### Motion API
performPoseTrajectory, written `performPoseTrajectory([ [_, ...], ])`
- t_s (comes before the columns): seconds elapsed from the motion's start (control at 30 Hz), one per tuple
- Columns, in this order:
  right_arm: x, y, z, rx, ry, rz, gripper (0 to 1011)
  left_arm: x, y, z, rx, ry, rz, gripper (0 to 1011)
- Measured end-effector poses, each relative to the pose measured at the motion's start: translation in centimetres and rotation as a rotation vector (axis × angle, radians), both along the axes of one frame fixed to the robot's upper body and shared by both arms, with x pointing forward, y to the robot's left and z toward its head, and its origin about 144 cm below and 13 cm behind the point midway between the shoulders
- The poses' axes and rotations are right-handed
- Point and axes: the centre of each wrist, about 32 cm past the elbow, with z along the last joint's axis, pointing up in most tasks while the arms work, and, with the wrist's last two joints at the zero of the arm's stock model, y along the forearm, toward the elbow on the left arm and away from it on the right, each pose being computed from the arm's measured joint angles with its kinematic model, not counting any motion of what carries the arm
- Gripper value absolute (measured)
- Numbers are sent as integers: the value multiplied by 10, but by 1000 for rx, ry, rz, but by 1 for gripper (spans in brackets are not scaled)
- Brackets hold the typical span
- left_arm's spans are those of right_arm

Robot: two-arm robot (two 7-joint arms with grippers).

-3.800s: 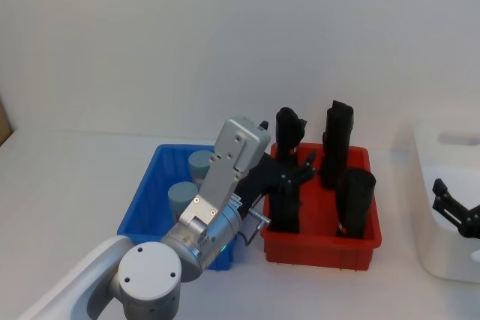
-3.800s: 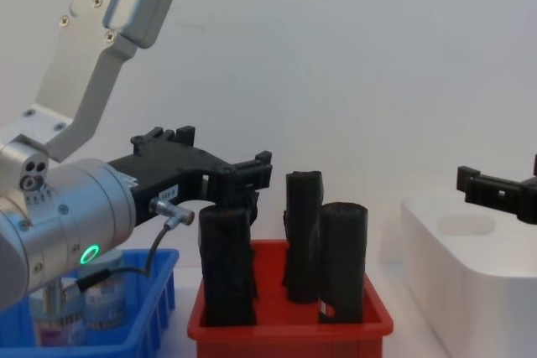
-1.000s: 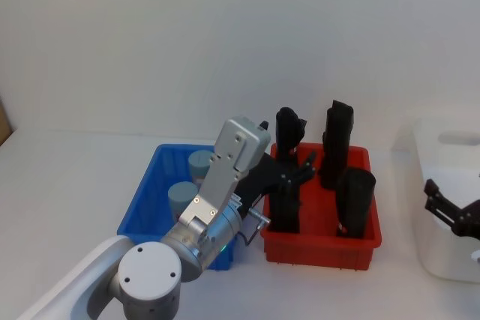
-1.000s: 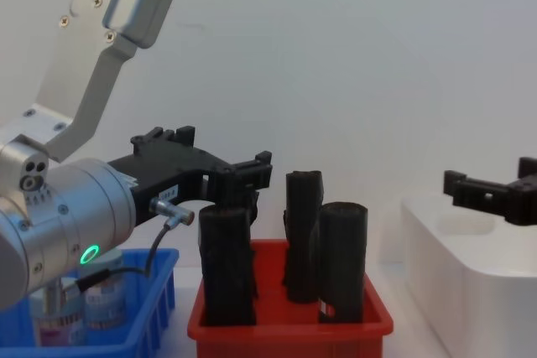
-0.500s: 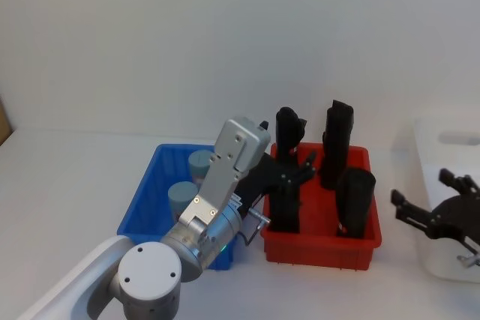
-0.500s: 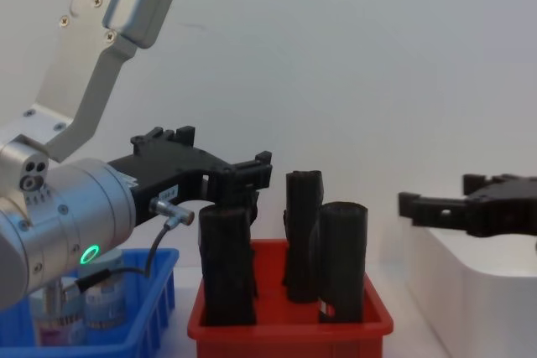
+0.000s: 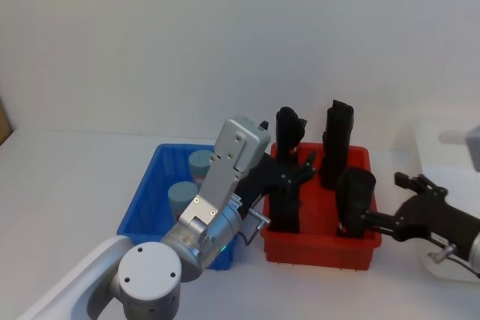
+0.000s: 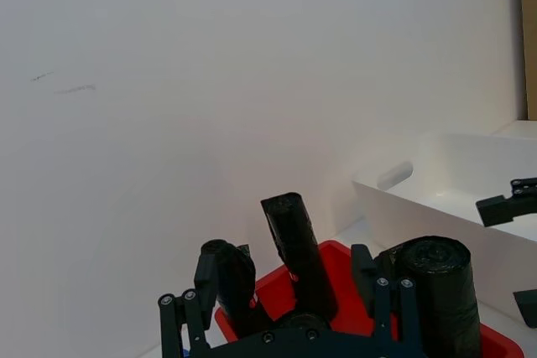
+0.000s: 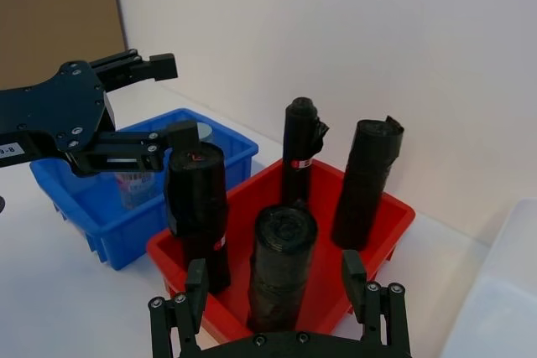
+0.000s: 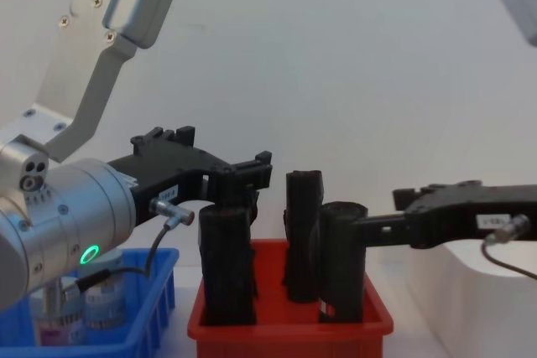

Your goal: Pick the cotton swabs from the blue box and place them into the white box.

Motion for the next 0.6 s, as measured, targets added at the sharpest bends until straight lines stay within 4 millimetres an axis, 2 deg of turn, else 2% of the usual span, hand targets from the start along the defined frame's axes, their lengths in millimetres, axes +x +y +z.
performPoseTrajectory([
  [0.6,17,36,7,-84,3,-68,1002,0,0,0,0,0,0,1004],
])
